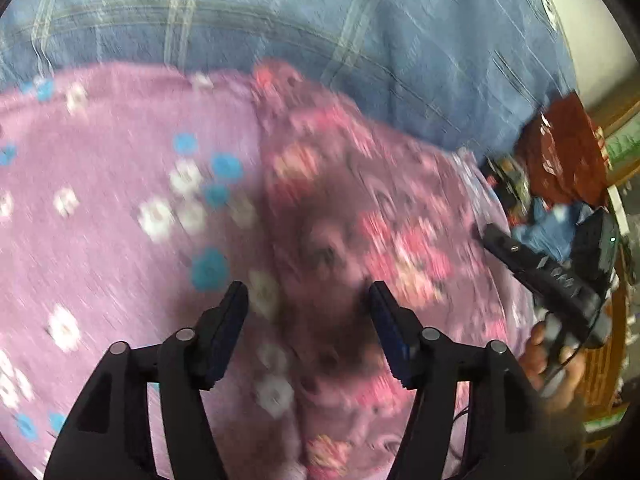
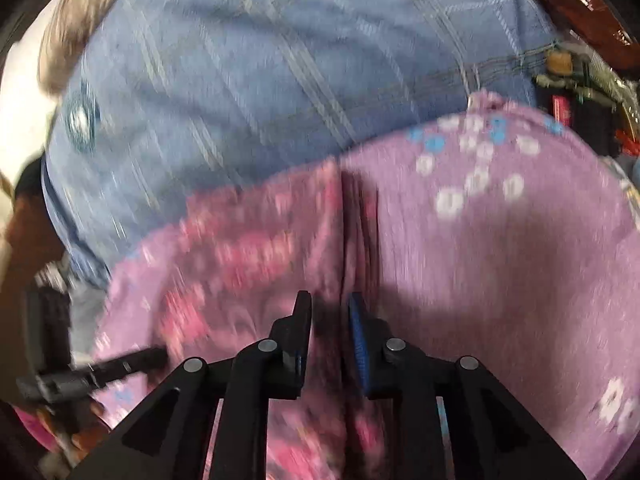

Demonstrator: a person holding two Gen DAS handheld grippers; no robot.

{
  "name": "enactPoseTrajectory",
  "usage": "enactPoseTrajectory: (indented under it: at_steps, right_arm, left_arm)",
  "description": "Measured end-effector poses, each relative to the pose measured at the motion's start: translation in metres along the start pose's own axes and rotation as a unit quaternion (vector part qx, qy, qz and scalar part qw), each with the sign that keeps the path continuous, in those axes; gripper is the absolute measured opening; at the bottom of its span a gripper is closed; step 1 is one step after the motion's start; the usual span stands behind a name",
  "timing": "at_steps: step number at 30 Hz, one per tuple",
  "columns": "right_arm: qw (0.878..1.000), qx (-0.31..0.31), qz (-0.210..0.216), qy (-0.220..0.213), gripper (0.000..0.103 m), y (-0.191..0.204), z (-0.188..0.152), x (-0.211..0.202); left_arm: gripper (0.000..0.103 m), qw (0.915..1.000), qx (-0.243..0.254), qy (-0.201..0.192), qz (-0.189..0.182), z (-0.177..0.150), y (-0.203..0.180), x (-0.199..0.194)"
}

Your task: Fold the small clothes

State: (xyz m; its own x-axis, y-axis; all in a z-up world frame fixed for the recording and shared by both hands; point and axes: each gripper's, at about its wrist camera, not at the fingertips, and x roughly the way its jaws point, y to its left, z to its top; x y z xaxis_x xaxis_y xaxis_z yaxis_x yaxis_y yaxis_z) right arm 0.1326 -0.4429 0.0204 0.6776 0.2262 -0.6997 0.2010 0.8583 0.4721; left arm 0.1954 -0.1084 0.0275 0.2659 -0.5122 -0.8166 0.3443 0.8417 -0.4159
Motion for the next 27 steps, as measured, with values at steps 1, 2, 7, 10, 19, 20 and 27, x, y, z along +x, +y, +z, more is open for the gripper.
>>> enactPoseTrajectory:
  at_steps: [1, 2, 7, 10, 19, 20, 27]
  right_arm:
    - [1.000, 0.013, 0.002, -0.005, 0.040, -0.001, 0.011, 0.001]
    - [1.000, 0.023, 0.003, -0.003, 0.064, -0.002, 0.020, 0.007]
    - [0.996, 0.074, -0.023, 0.049, 0.056, -0.003, 0.036, 0.060]
    - [0.999, 0.019, -0.025, 0.022, 0.014, 0.014, 0.045, 0.058]
    - [0.993, 0.107, 0.035, 0.025, 0.025, -0.032, 0.038, 0.047]
    - [0.993, 0.108, 0.051, 0.025, 0.033, -0.037, 0.033, 0.039]
    - [0.981, 0.105, 0.147, 0.063, 0.049, -0.050, -0.010, 0.031]
  left_arm:
    - [0.062, 1.0000, -0.008, 0.004, 0.003, 0.007, 0.004, 0.003]
    - [0.063, 0.9997, -0.019, 0.018, -0.002, 0.015, 0.008, 0.010]
    - [0.062, 0.9966, -0.053, 0.057, -0.026, 0.041, 0.007, 0.041]
    - [0.060, 0.9999, -0.014, -0.003, 0.006, 0.049, -0.006, 0.030]
    - [0.056, 0.9954, -0.072, 0.042, -0.047, 0.036, 0.029, 0.033]
    - [0.056, 0.9943, -0.076, 0.045, -0.060, 0.030, 0.034, 0.028]
    - [0.065, 0.9844, -0.101, 0.066, -0.127, -0.007, 0.024, 0.033]
